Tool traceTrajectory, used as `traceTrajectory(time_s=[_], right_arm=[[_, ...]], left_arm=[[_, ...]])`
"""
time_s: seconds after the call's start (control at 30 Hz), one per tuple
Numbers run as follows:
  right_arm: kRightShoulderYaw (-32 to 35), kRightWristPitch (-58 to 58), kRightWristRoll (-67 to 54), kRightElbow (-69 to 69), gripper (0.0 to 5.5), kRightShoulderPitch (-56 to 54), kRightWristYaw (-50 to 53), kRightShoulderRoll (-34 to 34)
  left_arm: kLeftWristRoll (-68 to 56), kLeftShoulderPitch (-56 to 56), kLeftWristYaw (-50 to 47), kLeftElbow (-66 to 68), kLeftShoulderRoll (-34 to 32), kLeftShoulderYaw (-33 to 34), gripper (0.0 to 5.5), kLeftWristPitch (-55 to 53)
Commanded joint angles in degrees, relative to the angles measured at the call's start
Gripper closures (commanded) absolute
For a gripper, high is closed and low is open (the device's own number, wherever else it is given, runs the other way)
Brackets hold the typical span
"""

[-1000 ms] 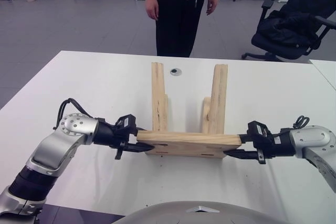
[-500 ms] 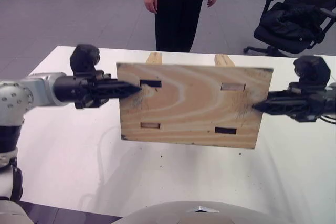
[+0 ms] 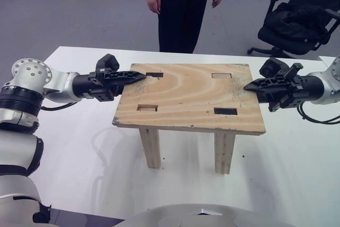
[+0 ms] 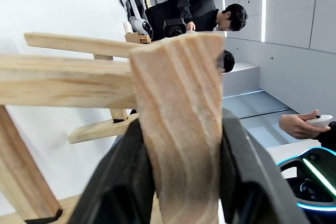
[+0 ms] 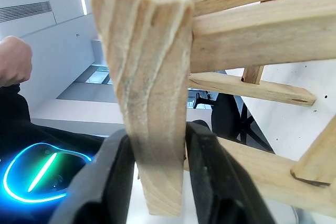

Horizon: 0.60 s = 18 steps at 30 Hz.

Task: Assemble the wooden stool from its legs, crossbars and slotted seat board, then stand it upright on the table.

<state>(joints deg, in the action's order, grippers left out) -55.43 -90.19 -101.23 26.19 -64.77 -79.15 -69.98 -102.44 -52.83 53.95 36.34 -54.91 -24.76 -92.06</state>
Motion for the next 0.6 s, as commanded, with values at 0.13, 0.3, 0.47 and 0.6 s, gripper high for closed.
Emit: traceTrajectory(time_s=[0.13, 0.3, 0.47, 0.6], right_arm=[[13.74, 0.73, -11.45, 2.46, 3.30, 14.75, 11.85, 2.88], [25.43, 0.71, -10.93, 5.75, 2.23, 23.72, 20.55, 2.47], [33.40, -0.10, -10.09, 4.85, 1.26, 28.03, 27.18, 4.13], [39.00, -0.37, -9.70, 5.02, 0.56, 30.22, 30.71, 4.87]], left_arm=[[-8.93, 1.22, -2.94, 0.53, 2.84, 6.27, 3.21, -0.38], [-10.51, 3.69, -7.86, -4.73, 0.47, 8.29, 2.23, -0.07], [-5.78, 10.34, -11.95, -3.55, -0.30, 13.98, 1.31, 0.96], [4.51, 15.57, -9.71, -2.85, -0.64, 19.38, 0.69, 0.68]])
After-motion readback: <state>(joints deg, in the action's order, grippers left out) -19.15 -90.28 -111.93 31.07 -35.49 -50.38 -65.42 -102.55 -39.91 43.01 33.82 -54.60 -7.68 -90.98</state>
